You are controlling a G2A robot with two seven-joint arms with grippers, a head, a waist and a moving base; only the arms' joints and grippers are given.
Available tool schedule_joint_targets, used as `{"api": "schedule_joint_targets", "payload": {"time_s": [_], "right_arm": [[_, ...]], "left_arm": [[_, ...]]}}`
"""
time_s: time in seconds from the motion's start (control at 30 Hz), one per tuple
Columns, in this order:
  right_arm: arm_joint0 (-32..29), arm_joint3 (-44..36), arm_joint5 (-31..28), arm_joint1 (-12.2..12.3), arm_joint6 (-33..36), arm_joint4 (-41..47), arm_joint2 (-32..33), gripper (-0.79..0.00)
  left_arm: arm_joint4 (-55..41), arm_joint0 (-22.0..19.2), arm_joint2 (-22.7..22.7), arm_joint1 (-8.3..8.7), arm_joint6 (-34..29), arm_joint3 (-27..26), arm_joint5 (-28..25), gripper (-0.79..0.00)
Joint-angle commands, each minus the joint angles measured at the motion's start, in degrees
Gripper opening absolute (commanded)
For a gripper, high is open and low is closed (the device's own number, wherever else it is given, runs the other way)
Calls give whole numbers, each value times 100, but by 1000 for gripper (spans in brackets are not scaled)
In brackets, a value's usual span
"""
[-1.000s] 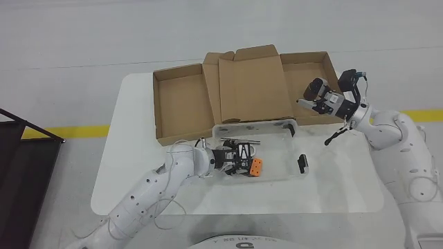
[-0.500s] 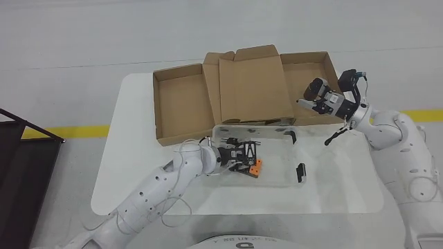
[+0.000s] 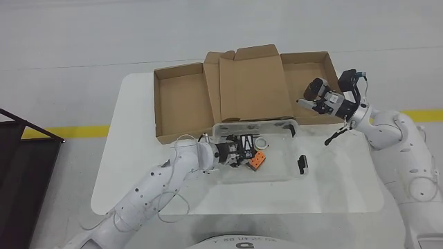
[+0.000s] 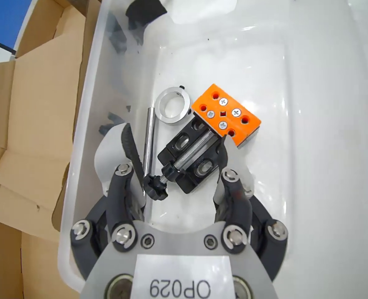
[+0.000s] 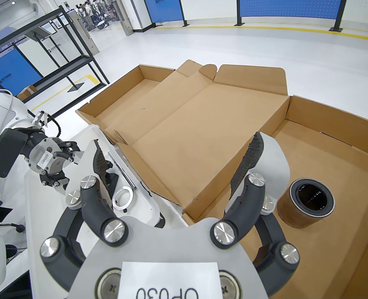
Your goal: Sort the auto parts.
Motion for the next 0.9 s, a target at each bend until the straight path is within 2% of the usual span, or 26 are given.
{"api": "schedule_joint_targets", "payload": {"time_s": [0.0, 0.13, 0.37, 0.57, 0.77, 0.87], "right_arm": [[0, 0, -14, 0, 0, 0, 0, 0], [0, 0, -14, 0, 0, 0, 0, 0], [0, 0, -14, 0, 0, 0, 0, 0], [0, 0, -14, 0, 0, 0, 0, 0], [0, 0, -14, 0, 0, 0, 0, 0], [0, 0, -14, 0, 0, 0, 0, 0]], "left_arm": [[78, -5, 38, 5, -7, 2, -68, -145], [135, -7, 94, 2, 27, 11, -93, -86], [-76, -52, 66, -4, 173, 55, -176, -114], [107, -84, 151, 5, 184, 112, -291, -142], [275, -133, 232, -14, 4, 207, -165, -120], [235, -165, 236, -30, -85, 254, -102, -142]]}}
